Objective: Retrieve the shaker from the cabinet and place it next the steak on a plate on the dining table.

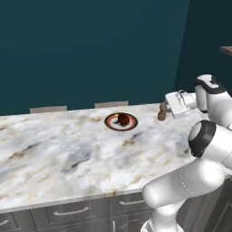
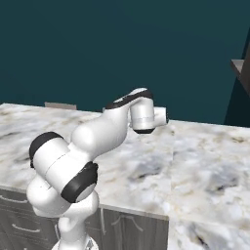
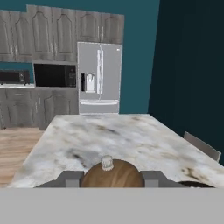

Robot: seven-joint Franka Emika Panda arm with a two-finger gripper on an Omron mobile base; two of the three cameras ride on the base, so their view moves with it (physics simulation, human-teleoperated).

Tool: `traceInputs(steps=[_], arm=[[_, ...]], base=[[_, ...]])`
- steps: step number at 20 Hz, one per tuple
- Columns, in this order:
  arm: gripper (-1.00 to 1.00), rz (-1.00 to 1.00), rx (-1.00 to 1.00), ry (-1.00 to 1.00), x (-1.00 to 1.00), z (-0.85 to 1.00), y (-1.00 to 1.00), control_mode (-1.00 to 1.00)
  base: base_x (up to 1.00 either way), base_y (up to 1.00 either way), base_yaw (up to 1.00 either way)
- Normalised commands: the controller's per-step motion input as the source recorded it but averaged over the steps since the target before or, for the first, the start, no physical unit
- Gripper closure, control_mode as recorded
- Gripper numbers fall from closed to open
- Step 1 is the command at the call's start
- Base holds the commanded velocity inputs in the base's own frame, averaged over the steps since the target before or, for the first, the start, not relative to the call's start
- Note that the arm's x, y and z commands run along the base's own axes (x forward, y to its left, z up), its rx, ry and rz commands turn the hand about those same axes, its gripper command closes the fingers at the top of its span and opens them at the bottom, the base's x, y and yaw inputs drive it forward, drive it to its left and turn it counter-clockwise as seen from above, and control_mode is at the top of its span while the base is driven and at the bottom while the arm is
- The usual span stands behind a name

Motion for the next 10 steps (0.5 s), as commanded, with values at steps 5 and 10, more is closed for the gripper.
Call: traceInputs(steps=[5,10], arm=[[1.0,-0.05,0.0,-0.07,0.05,-0.14,0.0,-1.0],[1.0,-0.04,0.0,-0.03,0.04,-0.11,0.0,-1.0]], base=[[0.0,0.0,0.0],[0.0,0.0,0.0]])
